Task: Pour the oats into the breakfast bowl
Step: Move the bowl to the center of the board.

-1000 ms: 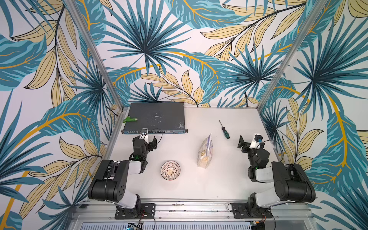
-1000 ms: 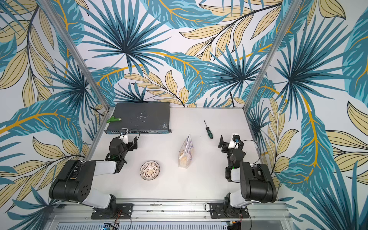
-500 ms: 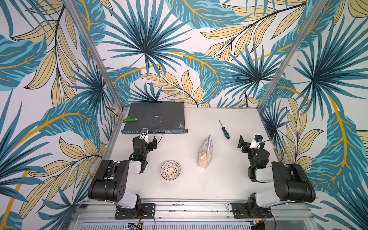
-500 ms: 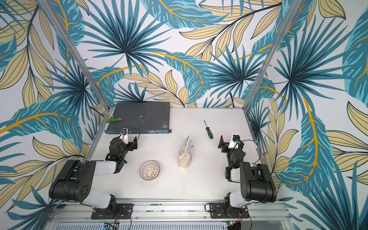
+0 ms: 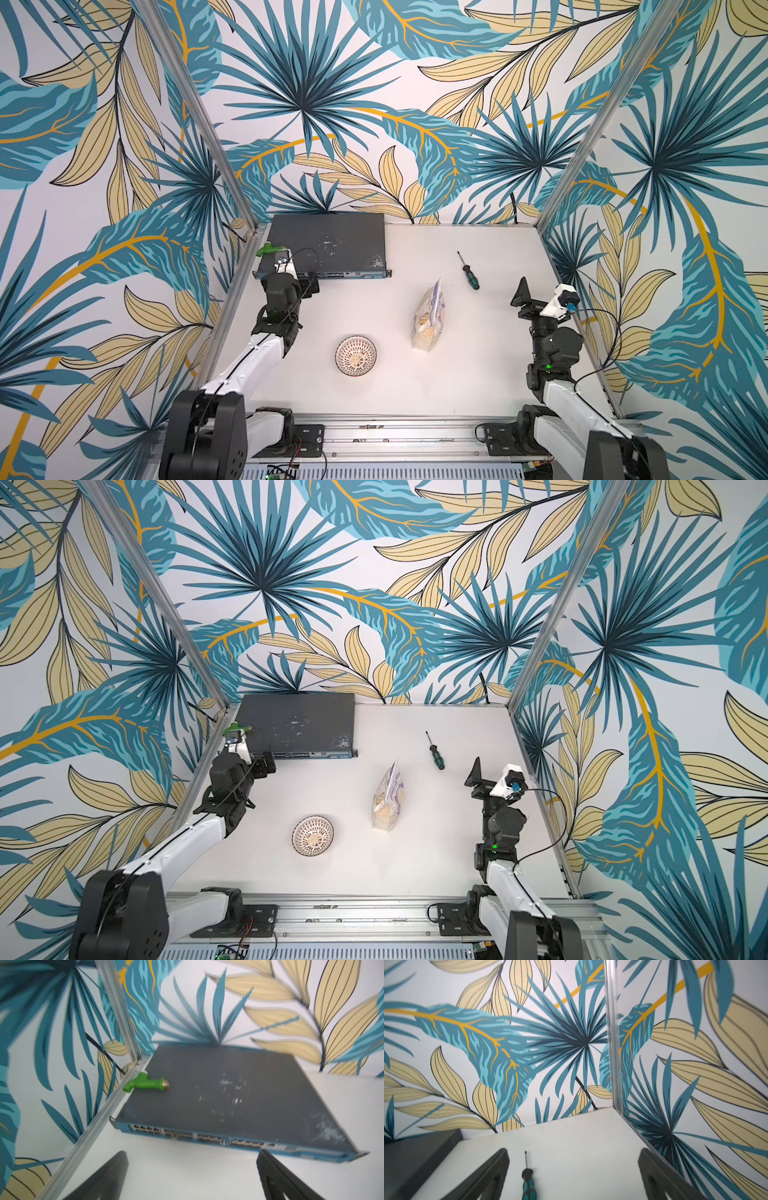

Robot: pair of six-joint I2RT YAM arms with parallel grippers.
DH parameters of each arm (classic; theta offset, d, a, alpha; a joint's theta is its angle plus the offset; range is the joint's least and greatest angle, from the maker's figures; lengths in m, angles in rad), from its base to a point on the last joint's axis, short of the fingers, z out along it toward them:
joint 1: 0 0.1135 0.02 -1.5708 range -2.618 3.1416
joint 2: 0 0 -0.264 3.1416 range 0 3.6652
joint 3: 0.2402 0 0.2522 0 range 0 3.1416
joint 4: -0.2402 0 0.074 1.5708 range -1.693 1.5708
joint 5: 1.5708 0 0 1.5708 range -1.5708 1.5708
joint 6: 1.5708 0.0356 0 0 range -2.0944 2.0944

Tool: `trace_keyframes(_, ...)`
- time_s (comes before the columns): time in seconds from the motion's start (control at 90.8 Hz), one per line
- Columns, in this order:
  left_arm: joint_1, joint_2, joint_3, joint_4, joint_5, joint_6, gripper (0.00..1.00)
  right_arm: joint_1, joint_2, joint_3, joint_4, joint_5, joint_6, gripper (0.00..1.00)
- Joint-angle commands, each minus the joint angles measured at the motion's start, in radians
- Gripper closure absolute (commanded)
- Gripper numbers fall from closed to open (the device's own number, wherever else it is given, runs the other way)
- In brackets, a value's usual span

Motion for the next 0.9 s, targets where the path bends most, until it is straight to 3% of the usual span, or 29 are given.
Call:
trace_keyframes(0.0,0.006,-0.120,0.115,-0.620,-0.203,-0.514,0.00,-0.003,-0.131,0.017,-0.405,0.048,0.200,0.00)
trace_keyframes(0.033,0.010,-0.141,0.136,-0.738,-0.239,-0.641,0.00,-0.003,-0.175,0.020,-0.481,0.041,0.231,0.00)
trace_keyframes(0.055,0.016,-0.157,0.138,-0.756,-0.219,-0.659,0.00,-0.004,-0.203,0.022,-0.534,0.038,0.249,0.00)
trace_keyframes(0.154,0.020,-0.205,0.115,-0.691,0.072,-0.567,0.00,-0.004,-0.300,0.009,-0.632,-0.040,0.288,0.00)
trace_keyframes(0.264,0.004,-0.181,0.178,-0.865,0.307,-0.524,0.00,-0.004,-0.309,-0.022,-0.650,-0.143,0.330,0.00)
trace_keyframes(0.408,-0.140,-0.219,0.211,-1.064,0.255,-0.477,0.00,-0.004,-0.199,0.002,-0.700,-0.208,0.359,0.00)
trace_keyframes(0.551,-0.197,-0.336,0.074,-1.070,0.353,-0.528,0.01,-0.004,-0.115,0.016,-0.698,-0.250,0.384,0.00)
trace_keyframes(0.76,-0.248,-0.416,-0.108,-1.026,0.370,-0.628,0.33,-0.004,-0.143,0.000,-0.696,-0.252,0.374,0.00)
trace_keyframes(0.893,-0.344,-0.408,-0.138,-0.987,0.345,-0.684,0.40,-0.004,-0.181,-0.014,-0.697,-0.255,0.373,0.01)
